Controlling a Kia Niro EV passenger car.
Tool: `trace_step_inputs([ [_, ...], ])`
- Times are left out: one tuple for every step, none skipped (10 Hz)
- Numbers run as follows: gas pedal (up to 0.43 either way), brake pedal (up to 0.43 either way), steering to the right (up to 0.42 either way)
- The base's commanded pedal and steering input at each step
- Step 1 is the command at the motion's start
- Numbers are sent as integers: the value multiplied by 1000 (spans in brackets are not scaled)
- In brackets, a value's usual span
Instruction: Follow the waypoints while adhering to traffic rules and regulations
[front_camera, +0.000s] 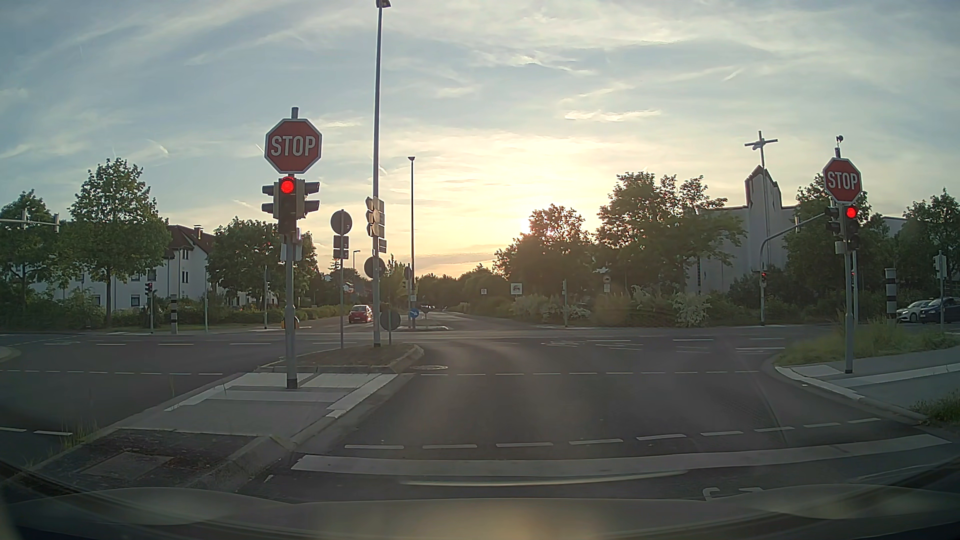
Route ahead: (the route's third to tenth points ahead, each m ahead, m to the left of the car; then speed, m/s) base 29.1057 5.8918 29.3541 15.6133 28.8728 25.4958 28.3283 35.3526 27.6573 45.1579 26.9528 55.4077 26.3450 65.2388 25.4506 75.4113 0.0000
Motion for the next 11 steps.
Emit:
trace_step_inputs([
  [0,421,7],
  [0,421,7],
  [0,421,7],
  [0,421,7],
  [0,421,7],
  [0,421,8],
  [0,421,7],
  [0,421,7],
  [0,421,7],
  [0,421,7],
  [0,421,8],
])
